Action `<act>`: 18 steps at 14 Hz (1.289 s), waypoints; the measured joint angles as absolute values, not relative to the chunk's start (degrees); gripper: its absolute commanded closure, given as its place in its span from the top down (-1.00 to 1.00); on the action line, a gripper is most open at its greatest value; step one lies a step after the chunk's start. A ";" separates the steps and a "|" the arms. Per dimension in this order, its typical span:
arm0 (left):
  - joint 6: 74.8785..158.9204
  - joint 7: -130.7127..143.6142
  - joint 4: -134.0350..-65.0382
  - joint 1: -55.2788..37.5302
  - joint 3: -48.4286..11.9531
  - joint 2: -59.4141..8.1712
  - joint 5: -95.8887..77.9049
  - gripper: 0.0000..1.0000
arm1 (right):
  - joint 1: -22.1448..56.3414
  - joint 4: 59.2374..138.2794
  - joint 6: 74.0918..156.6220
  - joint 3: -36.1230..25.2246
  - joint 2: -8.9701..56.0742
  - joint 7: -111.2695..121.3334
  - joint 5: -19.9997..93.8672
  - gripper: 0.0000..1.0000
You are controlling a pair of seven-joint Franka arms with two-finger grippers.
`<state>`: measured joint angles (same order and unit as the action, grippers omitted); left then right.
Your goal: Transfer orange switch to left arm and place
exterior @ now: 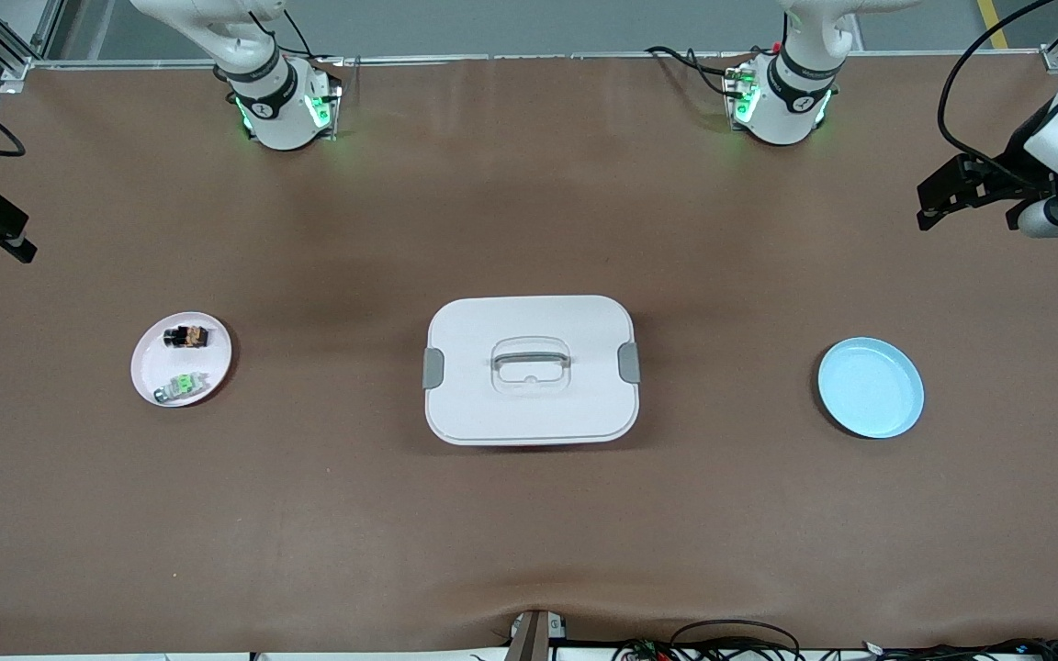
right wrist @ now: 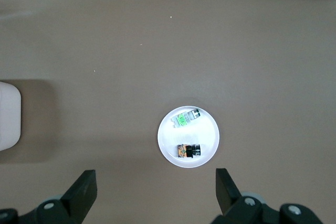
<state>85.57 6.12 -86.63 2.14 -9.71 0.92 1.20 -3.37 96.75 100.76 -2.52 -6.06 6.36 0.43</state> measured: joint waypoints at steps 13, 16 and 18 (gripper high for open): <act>85.57 6.10 -86.44 2.12 -9.76 0.19 1.20 1.00 | -3.62 96.39 100.77 -2.75 -6.06 6.36 0.43 1.00; 85.57 6.10 -86.39 2.16 -9.73 0.19 1.20 1.00 | -3.75 96.39 100.74 -2.79 -6.05 6.36 0.41 1.00; 85.57 6.10 -86.37 2.16 -9.72 0.19 1.20 1.00 | -4.92 96.39 100.73 -2.87 -6.04 6.39 0.39 1.00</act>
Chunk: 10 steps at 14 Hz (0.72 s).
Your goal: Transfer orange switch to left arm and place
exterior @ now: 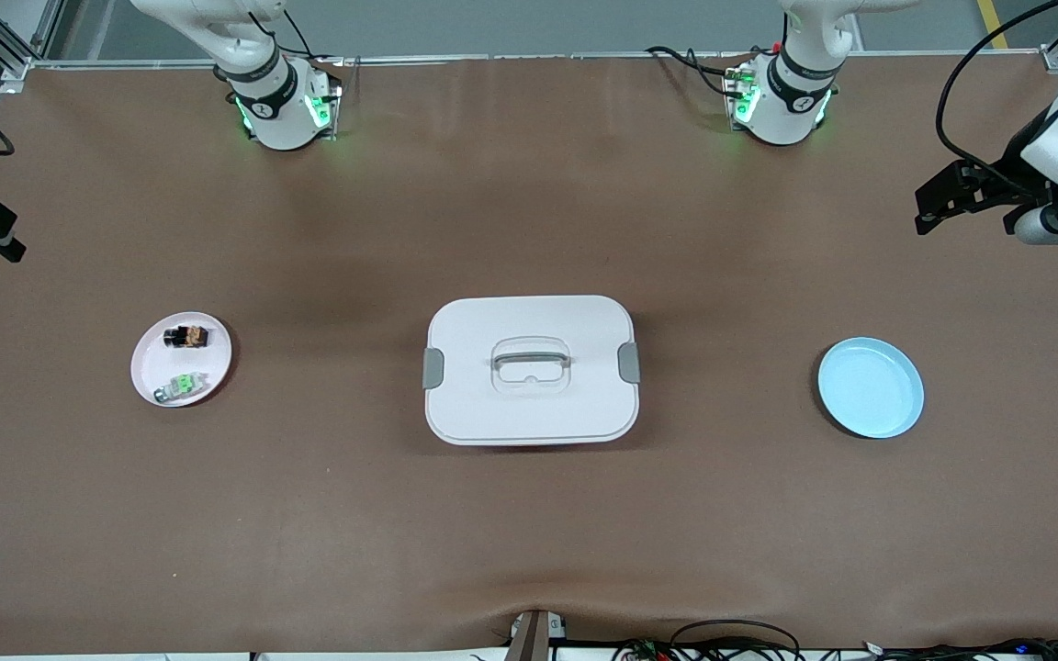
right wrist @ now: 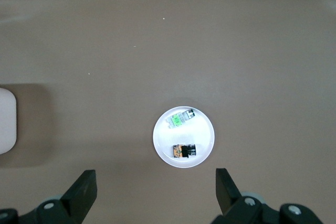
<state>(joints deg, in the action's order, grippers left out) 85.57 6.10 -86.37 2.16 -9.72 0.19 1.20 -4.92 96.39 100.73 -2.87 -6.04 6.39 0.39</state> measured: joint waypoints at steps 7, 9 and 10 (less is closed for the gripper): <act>85.57 6.09 -86.37 2.16 -9.72 0.16 1.20 1.00 | -6.25 96.45 98.59 -2.71 -4.86 6.85 0.40 1.00; 85.57 6.09 -86.36 2.16 -9.74 0.14 1.20 1.00 | -6.20 96.48 94.88 -2.63 -3.36 7.16 0.40 1.00; 85.57 6.09 -86.36 2.16 -9.74 0.13 1.20 1.00 | -6.15 96.50 94.00 -2.57 -2.53 7.21 0.40 1.00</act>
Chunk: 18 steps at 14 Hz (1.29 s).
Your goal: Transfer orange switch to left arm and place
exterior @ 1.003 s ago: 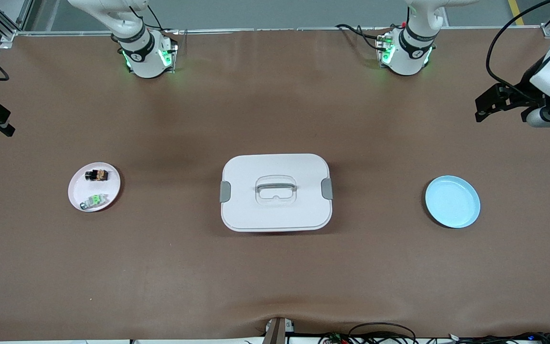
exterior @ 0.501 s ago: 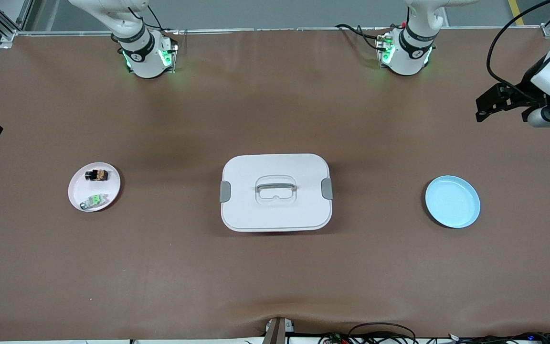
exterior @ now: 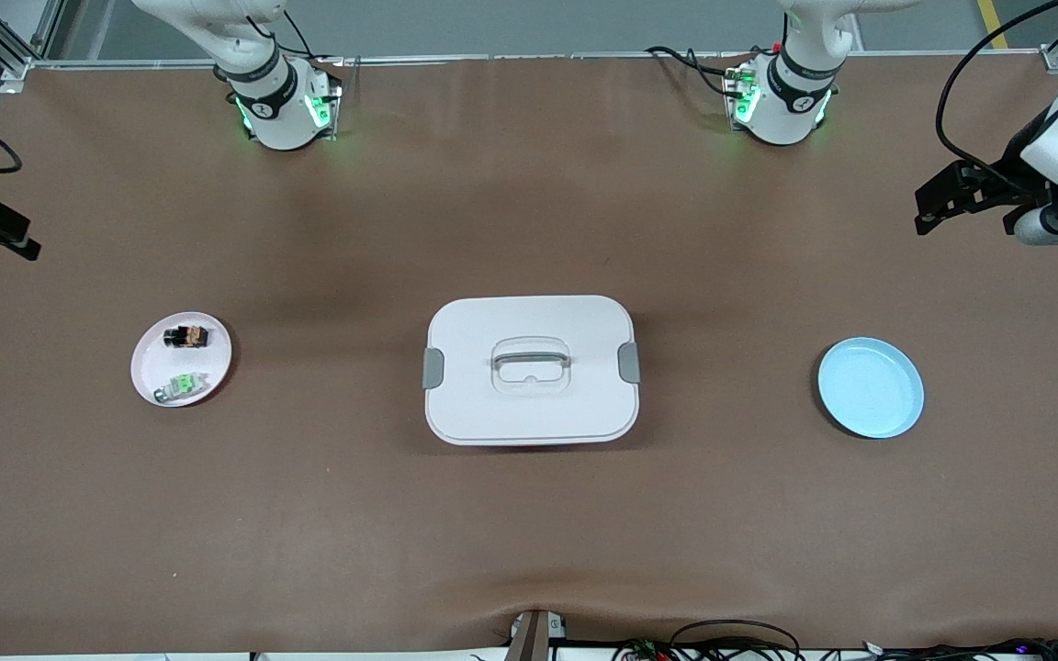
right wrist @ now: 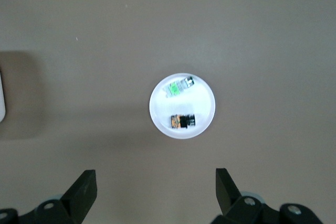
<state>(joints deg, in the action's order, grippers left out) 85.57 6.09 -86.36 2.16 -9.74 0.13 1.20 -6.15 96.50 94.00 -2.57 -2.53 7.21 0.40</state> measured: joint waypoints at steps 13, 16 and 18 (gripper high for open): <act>85.57 6.09 -86.35 2.13 -9.79 0.05 1.20 1.00 | -7.94 115.55 118.71 -2.83 6.15 19.14 -0.09 1.00; 85.57 6.09 -86.34 2.11 -9.83 0.00 1.20 1.00 | -8.43 117.70 124.92 -2.90 9.89 19.79 -0.17 1.00; 85.57 6.09 -86.35 2.10 -9.84 -0.02 1.20 1.00 | -8.44 119.73 129.54 -2.89 11.97 19.82 -1.14 1.00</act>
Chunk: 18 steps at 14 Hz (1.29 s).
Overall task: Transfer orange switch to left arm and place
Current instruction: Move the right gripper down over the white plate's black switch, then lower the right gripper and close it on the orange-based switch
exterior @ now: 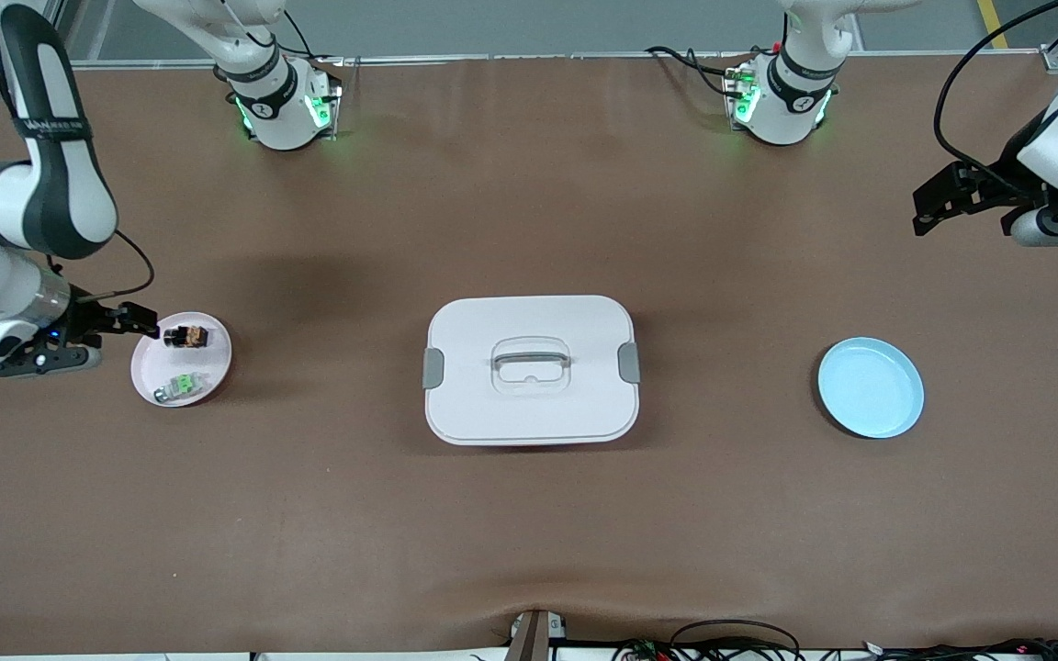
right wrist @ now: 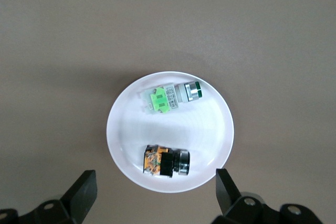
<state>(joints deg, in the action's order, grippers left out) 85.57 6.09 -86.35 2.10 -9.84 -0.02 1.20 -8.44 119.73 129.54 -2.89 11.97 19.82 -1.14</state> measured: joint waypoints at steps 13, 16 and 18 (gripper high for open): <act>85.57 6.09 -86.34 2.05 -9.91 -0.05 1.20 1.00 | -11.02 125.37 139.50 -3.01 19.26 19.84 -1.42 1.00; 85.57 6.09 -86.34 2.00 -9.94 -0.05 1.20 1.00 | -11.25 126.45 140.39 -3.02 19.78 19.81 -1.40 1.00; 85.57 6.09 -86.34 1.94 -9.95 -0.05 1.20 1.00 | -11.50 126.76 140.79 -3.04 20.18 19.81 -1.39 1.00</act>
<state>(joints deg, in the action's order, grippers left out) 85.57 6.09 -86.34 1.94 -9.95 -0.05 1.20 -11.50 126.76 140.79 -3.04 20.18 19.81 -1.39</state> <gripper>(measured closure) 0.000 0.000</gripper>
